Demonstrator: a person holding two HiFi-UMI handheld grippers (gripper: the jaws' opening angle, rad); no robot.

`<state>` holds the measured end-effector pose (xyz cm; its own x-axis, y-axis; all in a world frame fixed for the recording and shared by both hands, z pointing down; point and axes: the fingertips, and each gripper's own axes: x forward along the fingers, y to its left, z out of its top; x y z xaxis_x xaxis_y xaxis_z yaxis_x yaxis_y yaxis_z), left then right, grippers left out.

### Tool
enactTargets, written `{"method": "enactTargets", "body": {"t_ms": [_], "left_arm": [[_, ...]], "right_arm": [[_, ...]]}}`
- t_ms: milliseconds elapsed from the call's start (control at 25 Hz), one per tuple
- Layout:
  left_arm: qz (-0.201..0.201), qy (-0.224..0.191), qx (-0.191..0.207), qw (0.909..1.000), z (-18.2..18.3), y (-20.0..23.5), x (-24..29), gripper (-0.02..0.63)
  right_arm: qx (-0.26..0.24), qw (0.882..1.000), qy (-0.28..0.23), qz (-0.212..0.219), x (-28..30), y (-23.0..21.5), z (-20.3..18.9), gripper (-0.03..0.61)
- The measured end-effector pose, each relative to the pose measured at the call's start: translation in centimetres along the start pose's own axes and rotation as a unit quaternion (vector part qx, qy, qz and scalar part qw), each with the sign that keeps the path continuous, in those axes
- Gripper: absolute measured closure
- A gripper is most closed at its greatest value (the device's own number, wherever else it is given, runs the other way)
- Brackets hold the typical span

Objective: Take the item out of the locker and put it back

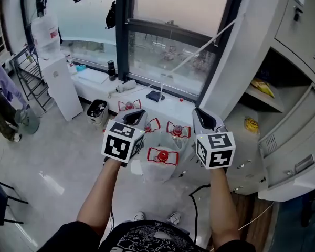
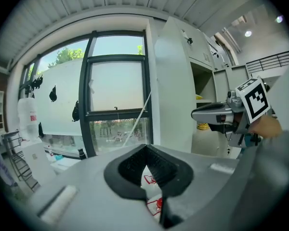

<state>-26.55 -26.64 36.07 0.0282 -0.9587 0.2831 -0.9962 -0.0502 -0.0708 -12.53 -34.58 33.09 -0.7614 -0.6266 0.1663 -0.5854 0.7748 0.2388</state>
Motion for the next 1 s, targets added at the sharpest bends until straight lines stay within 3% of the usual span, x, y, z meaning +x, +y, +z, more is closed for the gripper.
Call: {"method": "enactTargets", "body": {"t_ms": [440,1000], "left_arm": [[0.050,-0.002,-0.009,0.9987,-2.1,6.9,-5.5,0.612],[0.049,-0.004,-0.002,0.9988,-2.2,8.7,-6.5,0.612]], "right_arm": [[0.023,0.999,-0.011,0.046,2.8,8.3,0.9,0.551],[0.042,0.998,-0.015,0.040,3.1,9.6,0.6,0.552]]}}
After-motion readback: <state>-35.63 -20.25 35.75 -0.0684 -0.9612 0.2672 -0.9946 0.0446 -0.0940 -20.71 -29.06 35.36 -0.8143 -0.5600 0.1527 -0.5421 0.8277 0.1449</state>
